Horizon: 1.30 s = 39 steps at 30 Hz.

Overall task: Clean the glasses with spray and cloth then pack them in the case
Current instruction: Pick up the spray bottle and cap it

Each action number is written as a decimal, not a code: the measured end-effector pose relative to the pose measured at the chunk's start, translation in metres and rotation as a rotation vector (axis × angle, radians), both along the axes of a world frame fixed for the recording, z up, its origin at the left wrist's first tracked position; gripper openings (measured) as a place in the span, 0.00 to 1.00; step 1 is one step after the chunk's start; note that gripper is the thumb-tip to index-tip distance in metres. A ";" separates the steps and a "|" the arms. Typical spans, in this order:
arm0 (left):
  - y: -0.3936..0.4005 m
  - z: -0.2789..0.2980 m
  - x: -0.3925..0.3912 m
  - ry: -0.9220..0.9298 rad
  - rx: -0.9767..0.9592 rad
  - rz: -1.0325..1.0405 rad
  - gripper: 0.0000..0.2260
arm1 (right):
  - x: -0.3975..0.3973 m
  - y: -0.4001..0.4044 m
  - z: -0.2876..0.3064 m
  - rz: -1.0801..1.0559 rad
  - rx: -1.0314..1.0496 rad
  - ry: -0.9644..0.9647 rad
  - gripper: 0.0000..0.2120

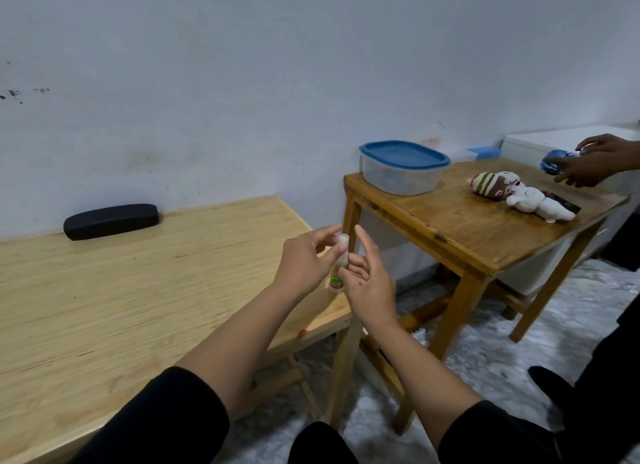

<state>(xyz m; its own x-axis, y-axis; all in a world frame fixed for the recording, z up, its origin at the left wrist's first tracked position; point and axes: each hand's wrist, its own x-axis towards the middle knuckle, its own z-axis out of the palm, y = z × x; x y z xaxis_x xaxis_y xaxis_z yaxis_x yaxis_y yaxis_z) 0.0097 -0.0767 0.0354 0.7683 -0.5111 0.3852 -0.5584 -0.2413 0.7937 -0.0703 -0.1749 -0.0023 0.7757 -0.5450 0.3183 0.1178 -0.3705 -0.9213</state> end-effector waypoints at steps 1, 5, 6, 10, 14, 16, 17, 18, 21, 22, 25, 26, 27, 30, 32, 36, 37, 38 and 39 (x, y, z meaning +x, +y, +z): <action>0.002 -0.002 0.000 0.004 0.008 0.008 0.17 | 0.000 0.001 0.001 0.005 -0.036 0.007 0.33; 0.013 -0.019 0.000 -0.016 0.182 0.072 0.17 | 0.002 0.001 0.000 -0.006 -0.134 0.022 0.30; 0.016 -0.025 0.001 -0.026 0.267 0.095 0.18 | 0.002 0.000 0.000 -0.006 -0.139 0.027 0.30; 0.025 -0.049 0.004 -0.061 0.502 0.113 0.19 | 0.003 -0.002 0.000 0.005 -0.140 0.042 0.30; 0.026 -0.052 0.005 -0.117 0.539 0.116 0.18 | 0.004 -0.004 0.000 0.007 -0.138 0.045 0.29; 0.026 -0.052 0.004 -0.136 0.539 0.122 0.17 | 0.004 -0.004 0.000 0.009 -0.123 0.044 0.29; 0.026 -0.052 0.004 -0.144 0.536 0.120 0.17 | 0.004 -0.004 0.000 0.008 -0.116 0.040 0.29; 0.027 -0.052 0.003 -0.153 0.531 0.119 0.16 | 0.004 -0.004 -0.001 0.002 -0.112 0.036 0.29; 0.027 -0.052 0.002 -0.173 0.524 0.122 0.15 | 0.004 -0.001 0.000 -0.028 -0.127 0.020 0.28; 0.027 -0.052 0.002 -0.178 0.523 0.124 0.15 | 0.004 0.000 0.001 -0.037 -0.137 0.014 0.27; 0.027 -0.052 0.001 -0.179 0.527 0.128 0.15 | 0.005 0.002 0.004 -0.053 -0.158 0.009 0.25; 0.027 -0.052 0.000 -0.179 0.530 0.129 0.16 | 0.005 0.003 0.004 -0.057 -0.167 0.011 0.24; 0.027 -0.051 0.000 -0.178 0.532 0.130 0.16 | 0.005 0.004 0.005 -0.061 -0.180 0.014 0.24; 0.027 -0.050 -0.001 -0.185 0.533 0.122 0.16 | 0.005 0.004 0.005 -0.064 -0.186 0.017 0.24; 0.028 -0.049 -0.001 -0.180 0.531 0.120 0.16 | 0.003 0.005 0.003 -0.050 -0.164 0.008 0.25; 0.030 -0.049 -0.003 -0.157 0.493 0.136 0.16 | -0.001 0.010 -0.002 -0.013 -0.104 -0.033 0.27; 0.030 -0.049 -0.003 -0.145 0.474 0.147 0.15 | 0.001 0.011 -0.003 -0.007 -0.082 -0.038 0.27; 0.031 -0.048 -0.003 -0.129 0.457 0.160 0.15 | 0.003 0.012 -0.003 -0.001 -0.059 -0.041 0.28; 0.033 -0.046 -0.003 -0.116 0.450 0.172 0.16 | 0.005 0.013 -0.003 0.007 -0.037 -0.042 0.28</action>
